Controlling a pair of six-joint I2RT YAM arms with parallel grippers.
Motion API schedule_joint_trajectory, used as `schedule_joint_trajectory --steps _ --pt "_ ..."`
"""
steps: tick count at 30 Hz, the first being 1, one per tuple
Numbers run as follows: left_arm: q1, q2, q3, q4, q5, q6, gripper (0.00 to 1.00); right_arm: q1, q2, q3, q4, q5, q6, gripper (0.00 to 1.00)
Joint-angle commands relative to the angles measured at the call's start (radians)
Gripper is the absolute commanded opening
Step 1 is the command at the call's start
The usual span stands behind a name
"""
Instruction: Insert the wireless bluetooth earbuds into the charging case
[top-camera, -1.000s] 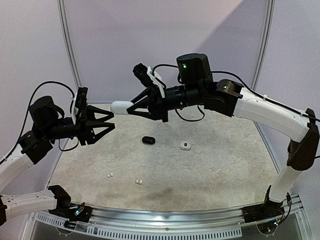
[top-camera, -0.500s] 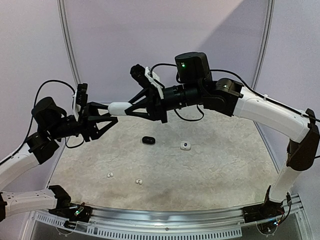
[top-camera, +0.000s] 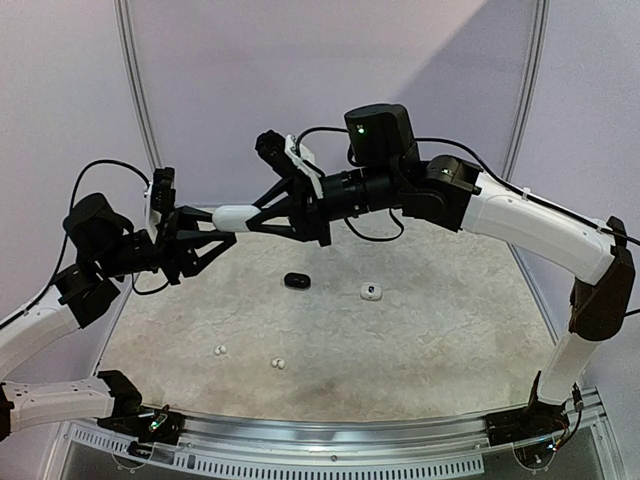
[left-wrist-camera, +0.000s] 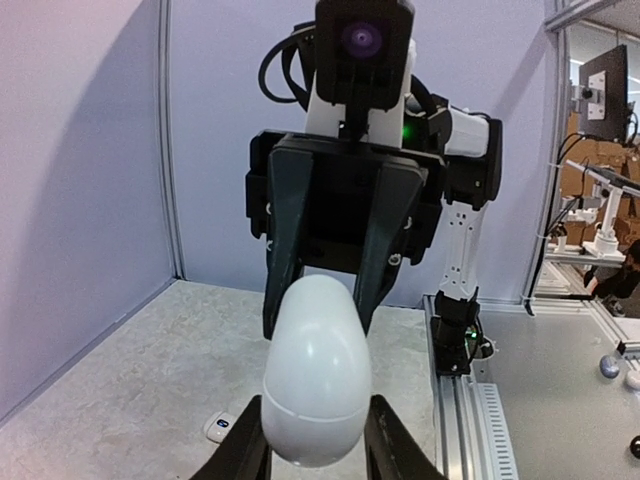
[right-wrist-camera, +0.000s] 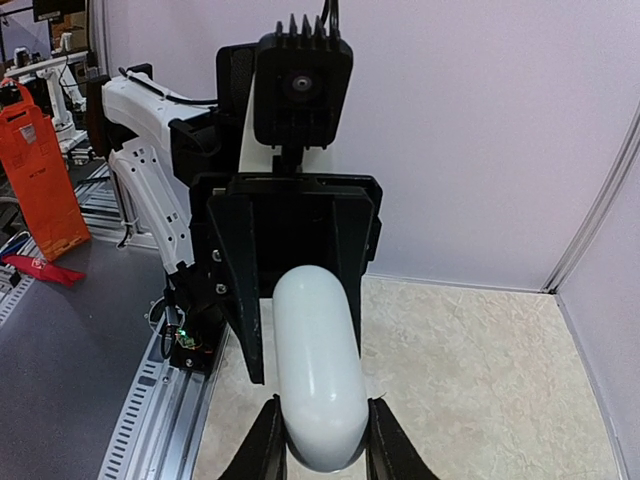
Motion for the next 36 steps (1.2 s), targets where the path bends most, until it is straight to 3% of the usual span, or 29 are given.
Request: schedule_joint_trajectory --steps 1,4,10,13,14,16,17,22,28,33,36 --pt "-0.012 0.005 -0.009 0.027 0.033 0.005 0.27 0.006 0.021 0.025 -0.006 0.003 -0.008 0.0" --pt "-0.012 0.005 -0.009 0.027 0.032 0.005 0.14 0.006 0.024 0.026 -0.001 0.0 -0.005 0.0" --pt "-0.012 0.0 -0.013 0.027 0.025 0.003 0.0 0.006 0.032 0.026 -0.023 0.012 -0.012 0.0" --pt "-0.012 0.0 -0.012 0.029 0.024 0.004 0.0 0.007 0.033 0.025 -0.032 0.02 -0.021 0.0" --pt "-0.012 0.001 -0.013 0.029 0.025 0.003 0.04 0.008 0.033 0.025 -0.032 0.021 -0.023 0.0" --pt "-0.012 0.001 -0.014 0.033 0.02 -0.002 0.25 0.008 0.034 0.024 -0.027 0.021 -0.023 0.0" --pt "-0.012 0.002 -0.014 0.038 0.021 -0.003 0.3 0.007 0.035 0.024 -0.022 0.02 -0.023 0.0" --pt "-0.012 0.002 -0.014 0.037 0.027 -0.001 0.3 0.007 0.032 0.025 0.007 0.013 -0.01 0.0" --pt "-0.013 0.004 -0.016 0.037 0.038 0.001 0.22 0.007 0.027 0.025 0.025 0.011 -0.003 0.0" --pt "-0.013 0.004 -0.016 0.034 0.043 0.005 0.27 0.007 0.027 0.026 0.041 0.005 0.003 0.0" --pt "-0.013 0.004 -0.016 0.034 0.047 0.007 0.25 0.008 0.027 0.026 0.042 0.005 0.001 0.0"
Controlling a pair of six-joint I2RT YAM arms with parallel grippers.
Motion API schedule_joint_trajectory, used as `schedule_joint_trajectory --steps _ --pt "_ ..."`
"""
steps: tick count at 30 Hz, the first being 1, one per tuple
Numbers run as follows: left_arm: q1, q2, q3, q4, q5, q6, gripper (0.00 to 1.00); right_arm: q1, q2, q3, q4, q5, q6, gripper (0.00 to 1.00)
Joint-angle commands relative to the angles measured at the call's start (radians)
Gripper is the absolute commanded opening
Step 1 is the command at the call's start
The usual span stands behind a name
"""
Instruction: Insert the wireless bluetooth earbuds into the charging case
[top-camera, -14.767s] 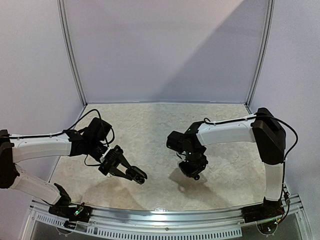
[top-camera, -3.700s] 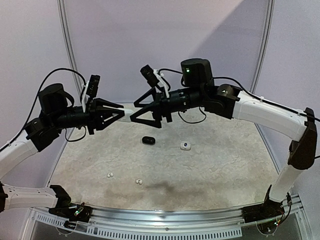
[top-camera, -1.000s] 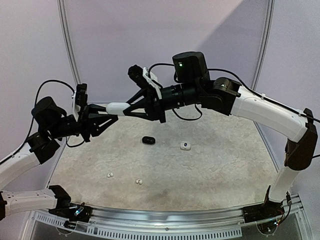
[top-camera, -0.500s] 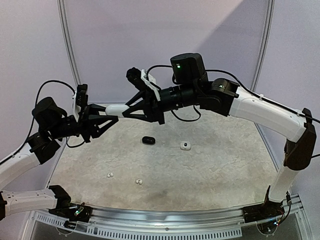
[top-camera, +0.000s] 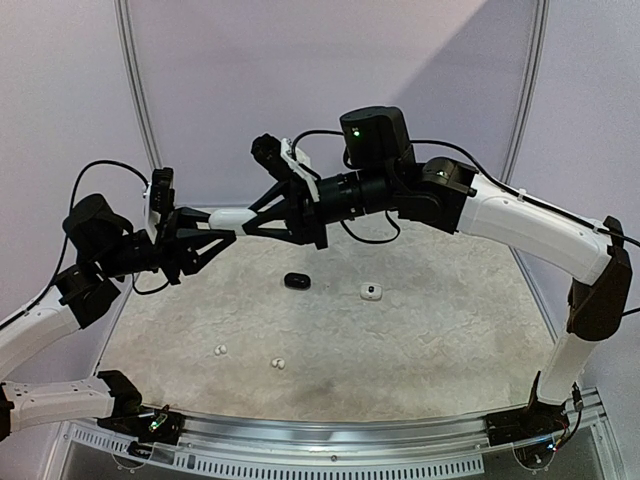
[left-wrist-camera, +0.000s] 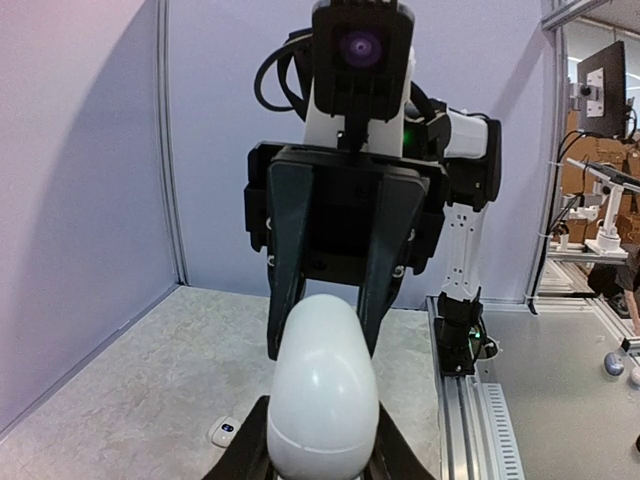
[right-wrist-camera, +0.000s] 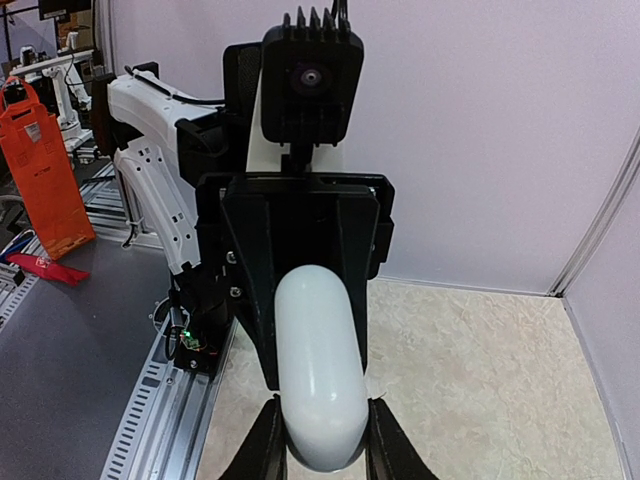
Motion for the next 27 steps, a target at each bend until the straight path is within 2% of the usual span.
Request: schedule_joint_trajectory --steps 1,3,5,6,8,11,13,14,20,27 --pt "-0.013 0.004 -0.008 0.014 0.044 0.0 0.23 0.002 0.015 0.022 0.032 0.007 0.002 0.0" --pt "-0.013 0.003 -0.009 0.015 0.045 0.0 0.18 0.002 0.012 0.022 0.033 0.007 0.002 0.0" --pt "-0.013 0.002 -0.009 0.015 0.043 0.0 0.04 0.002 0.013 0.023 0.037 0.007 0.004 0.0" --pt "-0.013 0.001 -0.009 0.013 0.04 -0.001 0.0 0.002 0.012 0.024 0.036 0.009 0.003 0.0" --pt "-0.013 -0.001 -0.009 0.009 0.032 -0.001 0.0 0.003 0.016 0.025 0.031 0.027 0.004 0.03" --pt "-0.015 -0.003 -0.009 -0.003 0.022 0.02 0.0 0.003 0.022 0.031 0.009 0.067 0.012 0.34" --pt "-0.016 -0.005 -0.009 -0.023 0.014 0.049 0.0 0.003 0.028 0.031 0.005 0.071 0.013 0.44" --pt "-0.016 -0.006 -0.009 -0.027 0.014 0.06 0.0 0.004 0.031 0.033 0.007 0.075 0.014 0.46" --pt "-0.022 -0.007 -0.004 -0.053 0.036 0.125 0.0 0.007 0.058 0.062 -0.022 0.104 0.001 0.47" --pt "-0.026 -0.022 0.01 -0.183 0.035 0.403 0.0 0.006 0.08 0.096 -0.046 0.142 0.012 0.46"
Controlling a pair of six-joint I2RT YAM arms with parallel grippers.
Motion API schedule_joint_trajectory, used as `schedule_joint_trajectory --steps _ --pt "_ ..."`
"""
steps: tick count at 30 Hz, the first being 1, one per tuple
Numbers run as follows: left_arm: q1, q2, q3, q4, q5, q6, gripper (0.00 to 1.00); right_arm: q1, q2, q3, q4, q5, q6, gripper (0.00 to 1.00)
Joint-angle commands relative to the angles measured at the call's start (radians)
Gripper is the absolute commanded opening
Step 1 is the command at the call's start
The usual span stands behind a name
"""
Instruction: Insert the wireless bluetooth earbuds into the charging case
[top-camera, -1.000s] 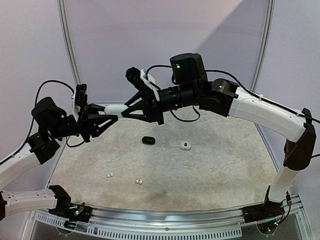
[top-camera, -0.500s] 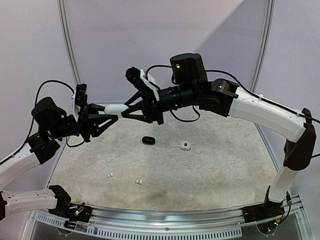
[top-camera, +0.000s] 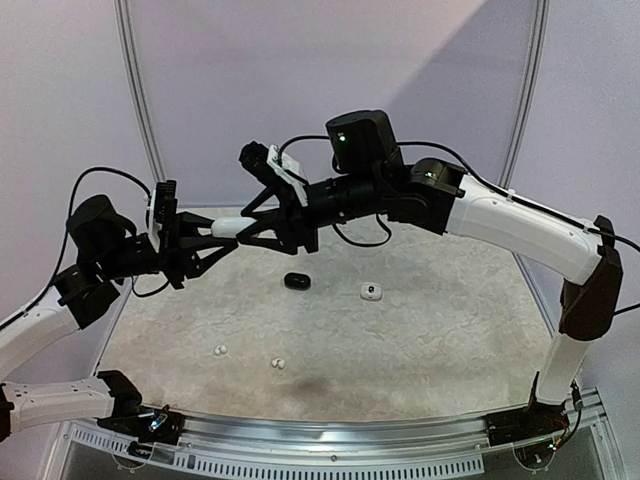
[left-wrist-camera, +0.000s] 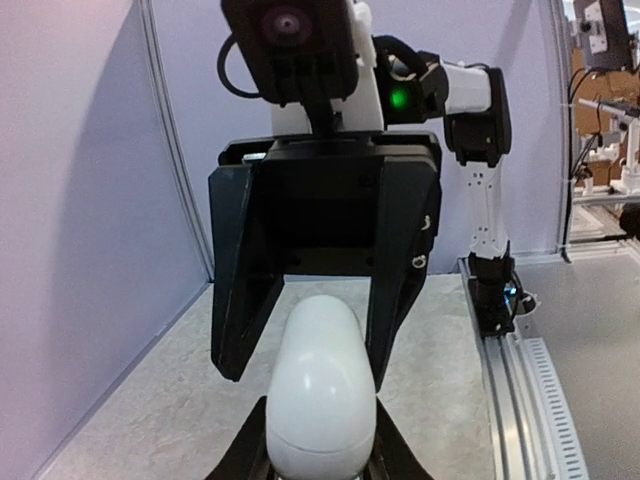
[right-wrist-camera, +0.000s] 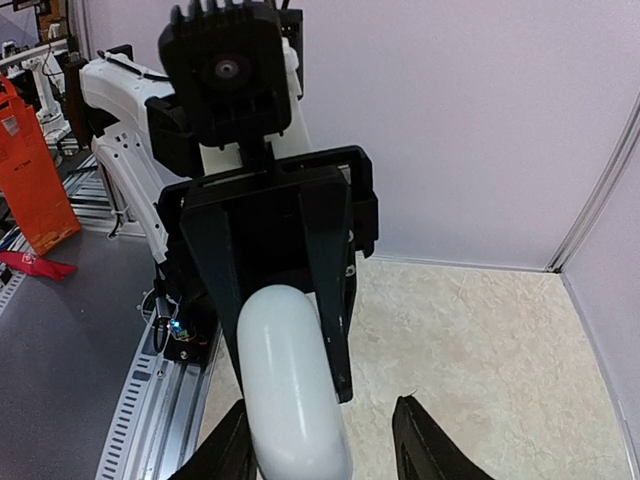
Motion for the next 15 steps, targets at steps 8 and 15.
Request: schedule_joint_trajectory --steps 8,15 --pt "-0.025 -0.031 0.021 -0.214 0.038 0.378 0.0 -0.022 0.03 0.036 0.011 0.072 0.027 0.43" --pt "-0.025 -0.049 0.017 -0.255 0.02 0.394 0.0 -0.028 0.043 0.035 0.008 0.054 0.036 0.43"
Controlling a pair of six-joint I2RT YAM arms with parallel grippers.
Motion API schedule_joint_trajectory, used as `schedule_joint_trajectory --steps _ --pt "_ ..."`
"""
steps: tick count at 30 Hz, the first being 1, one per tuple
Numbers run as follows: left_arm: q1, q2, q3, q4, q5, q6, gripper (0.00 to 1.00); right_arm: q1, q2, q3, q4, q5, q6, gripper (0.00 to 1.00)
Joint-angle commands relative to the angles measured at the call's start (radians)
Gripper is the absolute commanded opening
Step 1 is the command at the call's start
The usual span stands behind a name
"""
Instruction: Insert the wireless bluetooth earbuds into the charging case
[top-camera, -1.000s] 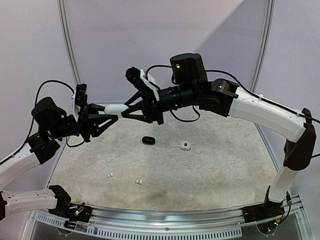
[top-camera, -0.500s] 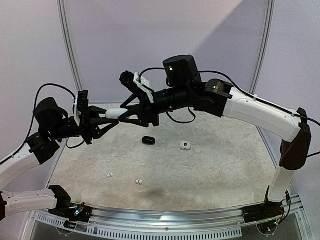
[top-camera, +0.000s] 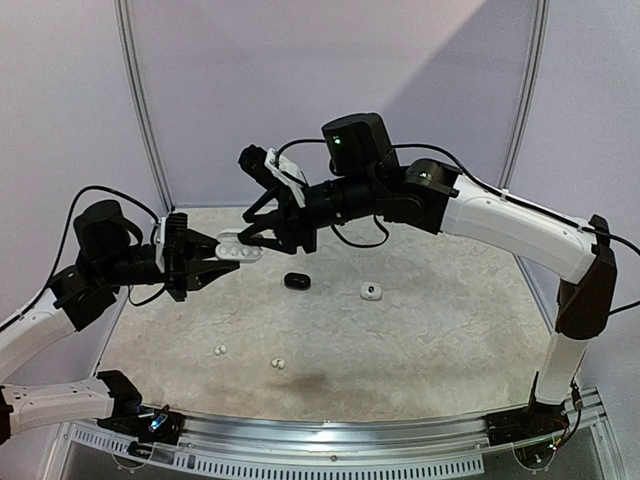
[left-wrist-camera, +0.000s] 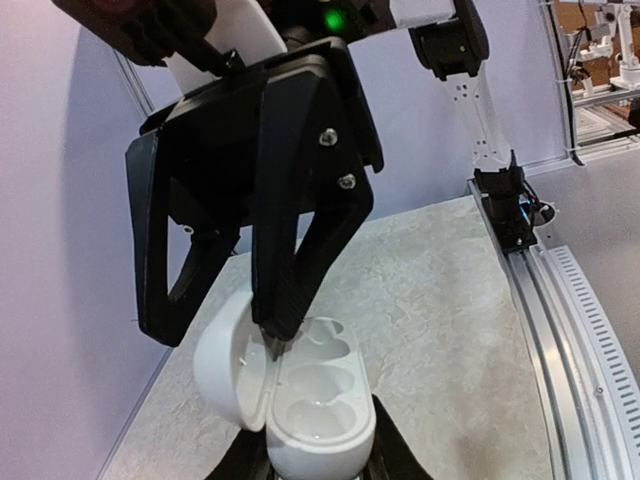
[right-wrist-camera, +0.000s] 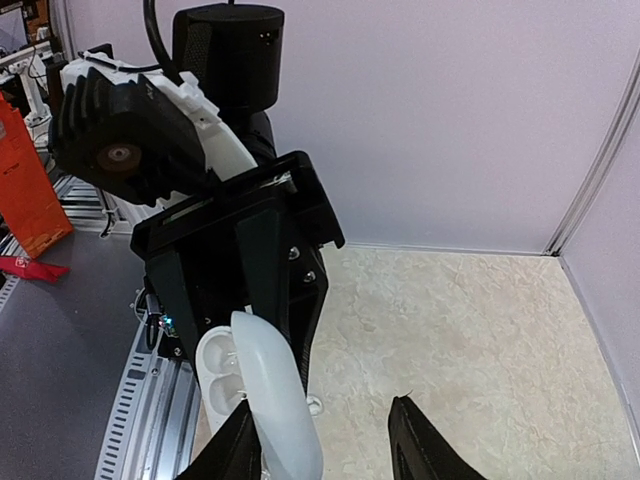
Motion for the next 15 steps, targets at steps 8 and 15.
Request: schedule_joint_trajectory --steps 8,15 --pt "-0.008 -0.023 -0.036 0.081 0.022 -0.272 0.0 -0.038 0.046 0.033 0.023 -0.006 0.073 0.44" --pt "0.065 -0.028 -0.136 0.176 -0.09 -0.508 0.0 -0.05 0.047 0.053 0.002 -0.092 0.086 0.56"
